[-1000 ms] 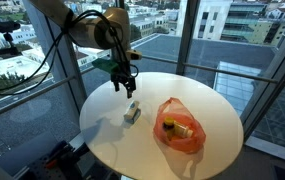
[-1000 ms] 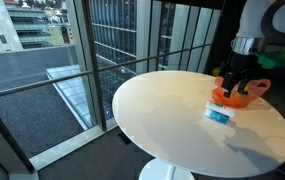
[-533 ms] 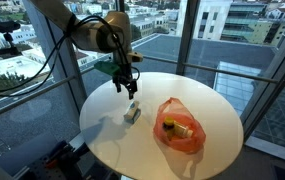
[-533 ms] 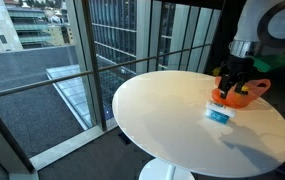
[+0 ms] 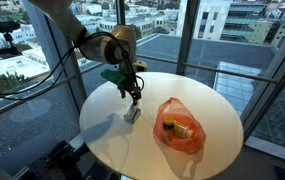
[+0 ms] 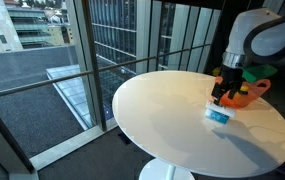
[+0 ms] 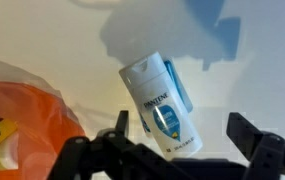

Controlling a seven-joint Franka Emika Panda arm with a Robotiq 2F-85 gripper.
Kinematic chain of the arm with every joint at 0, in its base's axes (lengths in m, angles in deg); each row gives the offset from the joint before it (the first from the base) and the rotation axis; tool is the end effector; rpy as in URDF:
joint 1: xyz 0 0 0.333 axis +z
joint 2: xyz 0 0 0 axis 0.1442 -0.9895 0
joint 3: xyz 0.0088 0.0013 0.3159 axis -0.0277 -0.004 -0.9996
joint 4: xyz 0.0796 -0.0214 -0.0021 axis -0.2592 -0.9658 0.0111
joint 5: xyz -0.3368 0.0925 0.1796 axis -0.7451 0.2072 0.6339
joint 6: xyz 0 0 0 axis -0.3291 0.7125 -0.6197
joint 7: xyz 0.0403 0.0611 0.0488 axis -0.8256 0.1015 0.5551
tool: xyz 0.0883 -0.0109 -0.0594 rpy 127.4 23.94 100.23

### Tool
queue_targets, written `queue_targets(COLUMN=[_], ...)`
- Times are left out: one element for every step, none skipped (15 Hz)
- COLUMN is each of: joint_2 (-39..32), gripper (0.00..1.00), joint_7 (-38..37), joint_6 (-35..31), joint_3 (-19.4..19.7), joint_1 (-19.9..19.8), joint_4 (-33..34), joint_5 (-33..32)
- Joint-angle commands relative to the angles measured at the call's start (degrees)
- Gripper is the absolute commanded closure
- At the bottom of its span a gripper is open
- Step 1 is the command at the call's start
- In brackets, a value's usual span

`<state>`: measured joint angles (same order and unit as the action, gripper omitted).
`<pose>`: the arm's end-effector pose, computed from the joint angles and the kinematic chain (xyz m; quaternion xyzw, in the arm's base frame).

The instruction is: Put the bottle into the carrier bag

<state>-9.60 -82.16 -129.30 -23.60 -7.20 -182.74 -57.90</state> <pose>0.5254 0.0121 0.2639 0.9979 -0.0485 -0.0283 0.0335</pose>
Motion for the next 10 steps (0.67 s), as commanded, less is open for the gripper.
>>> queue_targets(joint_2=[-3.9, -4.7, -5.4, -6.0, -6.7, -7.2, -7.7, -8.1, -8.5, -8.9], gripper=[0.00, 0.00, 0.00, 0.00, 0.00, 0.00, 0.00, 0.00, 0.00, 0.00], joint_7=[-0.5, -0.6, -0.6, -0.7, -0.7, -0.7, -0.7, -0.6, -0.7, -0.8], joint_6=[-0.2, -0.1, -0.1, -0.1, -0.1, -0.1, 0.0, -0.1, -0.1, -0.1], joint_3=[1.2, 1.4, 1.6, 1.8, 2.0, 2.1, 2.2, 2.3, 2.4, 2.5], joint_1=[0.4, 0.5, 0.5, 0.6, 0.7, 0.8, 1.0, 1.1, 1.3, 1.4], joint_4=[3.7, 4.3, 4.8, 5.3, 5.7, 6.0, 6.2, 6.4, 6.6, 6.7], joint_5=[-1.1, -1.1, -1.1, -1.2, -1.3, -1.3, -1.3, -1.3, -1.4, -1.4])
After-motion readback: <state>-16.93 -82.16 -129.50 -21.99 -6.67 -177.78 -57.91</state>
